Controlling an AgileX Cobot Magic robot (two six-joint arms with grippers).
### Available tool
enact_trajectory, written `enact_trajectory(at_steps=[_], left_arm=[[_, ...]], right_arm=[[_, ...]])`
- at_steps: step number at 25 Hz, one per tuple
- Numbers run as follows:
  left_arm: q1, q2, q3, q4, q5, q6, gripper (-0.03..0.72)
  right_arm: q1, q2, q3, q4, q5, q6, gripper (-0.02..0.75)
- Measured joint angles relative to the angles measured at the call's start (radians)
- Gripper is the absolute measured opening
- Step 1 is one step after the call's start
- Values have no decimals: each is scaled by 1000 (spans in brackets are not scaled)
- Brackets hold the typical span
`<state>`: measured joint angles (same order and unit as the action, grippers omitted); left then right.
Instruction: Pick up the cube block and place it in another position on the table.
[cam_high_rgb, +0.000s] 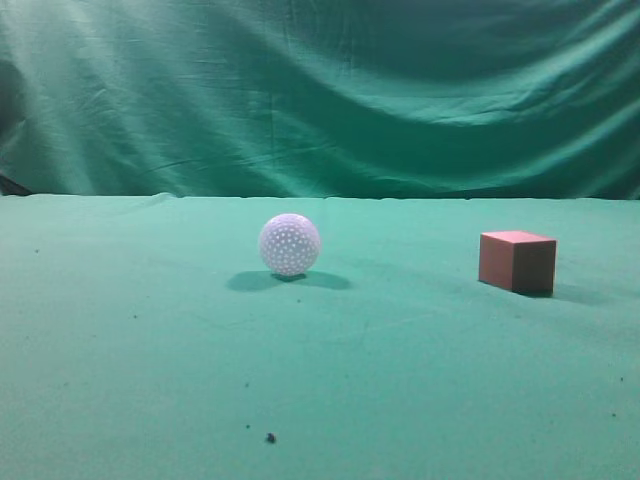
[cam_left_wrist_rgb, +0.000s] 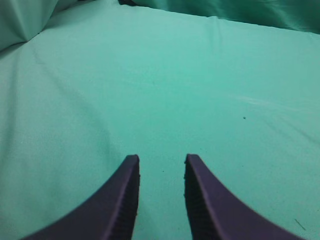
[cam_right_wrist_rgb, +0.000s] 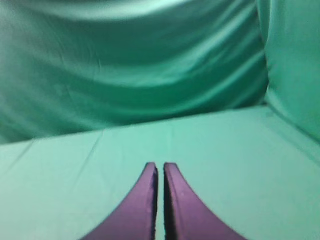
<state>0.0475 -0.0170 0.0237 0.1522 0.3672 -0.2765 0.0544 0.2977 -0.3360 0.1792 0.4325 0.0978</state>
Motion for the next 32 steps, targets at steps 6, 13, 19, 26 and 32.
enact_trajectory(at_steps=[6, 13, 19, 26, 32], left_arm=[[0, 0, 0, 0, 0, 0, 262], [0, 0, 0, 0, 0, 0, 262], [0, 0, 0, 0, 0, 0, 262], [0, 0, 0, 0, 0, 0, 262], [0, 0, 0, 0, 0, 0, 262]], right_arm=[[0, 244, -85, 64, 197, -122, 0], [47, 571, -346, 94, 474, -329, 0], [274, 764, -452, 50, 482, -281, 0], [502, 981, -553, -156, 492, -126, 0], [541, 1166, -639, -203, 495, -110, 90]])
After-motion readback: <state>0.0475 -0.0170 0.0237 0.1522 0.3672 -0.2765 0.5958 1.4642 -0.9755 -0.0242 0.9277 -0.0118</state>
